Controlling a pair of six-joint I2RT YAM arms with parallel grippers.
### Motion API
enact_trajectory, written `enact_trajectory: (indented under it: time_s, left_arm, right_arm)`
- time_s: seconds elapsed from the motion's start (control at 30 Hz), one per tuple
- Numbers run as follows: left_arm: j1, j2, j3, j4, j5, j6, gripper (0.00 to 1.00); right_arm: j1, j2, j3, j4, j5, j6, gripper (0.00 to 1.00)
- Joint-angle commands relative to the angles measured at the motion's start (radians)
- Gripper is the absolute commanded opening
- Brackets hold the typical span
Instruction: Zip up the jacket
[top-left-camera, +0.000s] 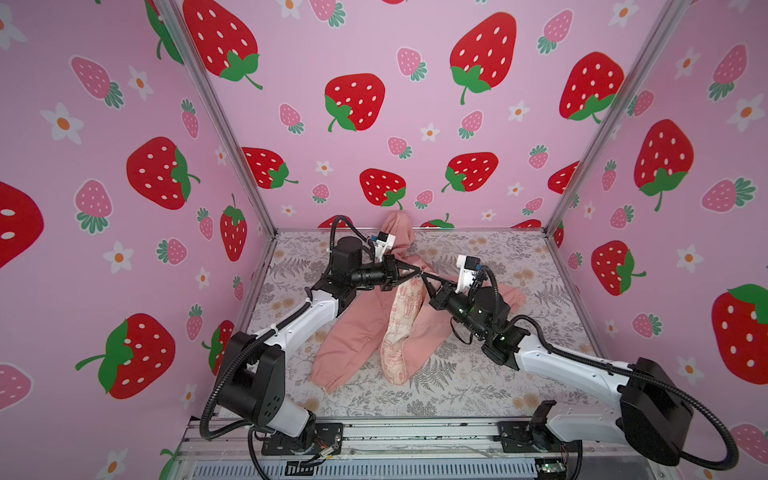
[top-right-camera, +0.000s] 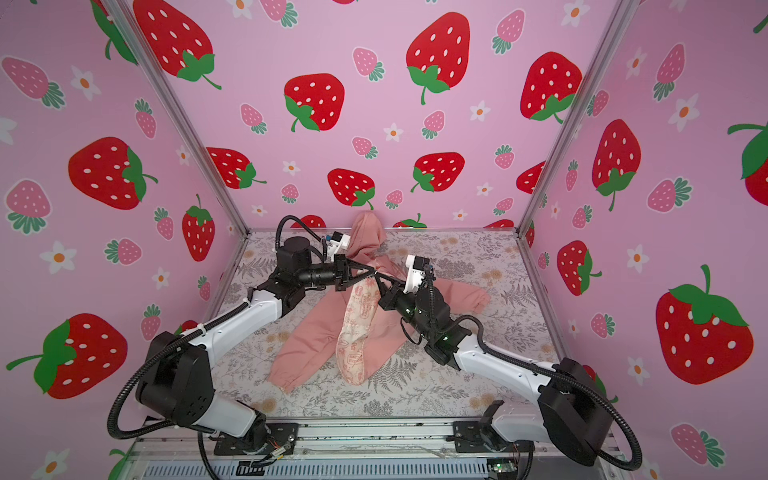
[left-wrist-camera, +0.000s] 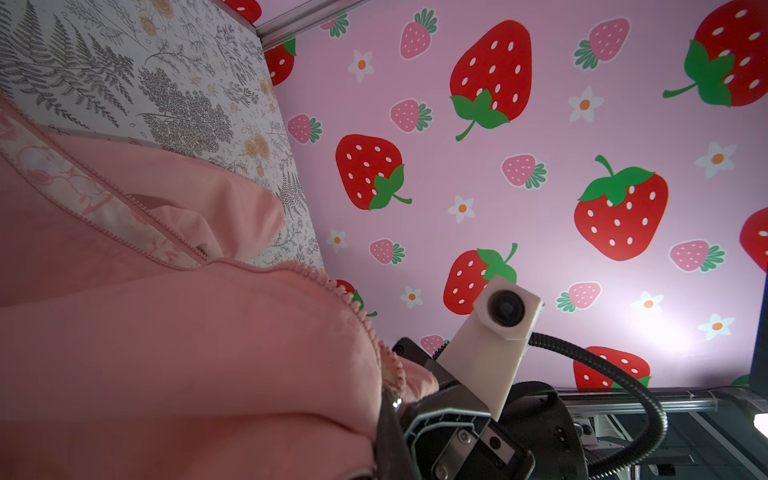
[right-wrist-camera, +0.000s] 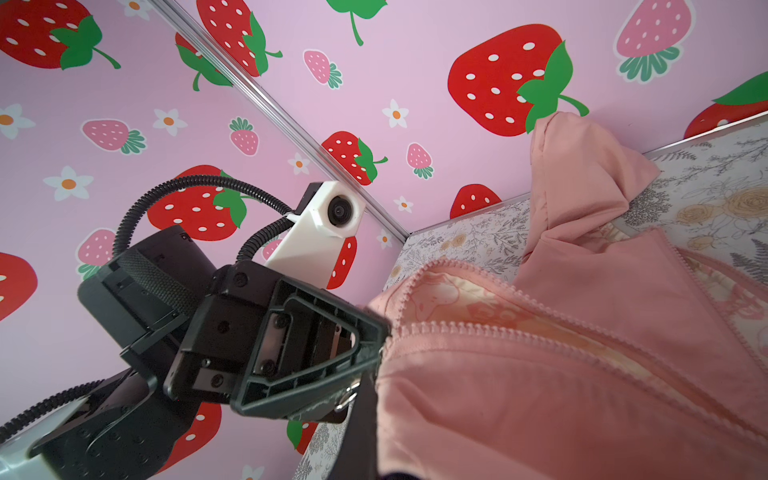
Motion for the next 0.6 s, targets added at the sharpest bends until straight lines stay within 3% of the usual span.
enact_trajectory:
  time_s: [0.0,0.57]
  left_arm:
    - [0.006,0.033,0.077,0.082,-0.166,0.022,0.0]
    - [0.006,0.032,0.077,0.131,-0.151,-0.034,0.0]
  right_arm:
    - [0.092,-0.048,0.012,-0.021,-0.218,-0.019,0.0]
    - [0.091,-0.144,0.027,0.001,-0.241,-0.033,0.0]
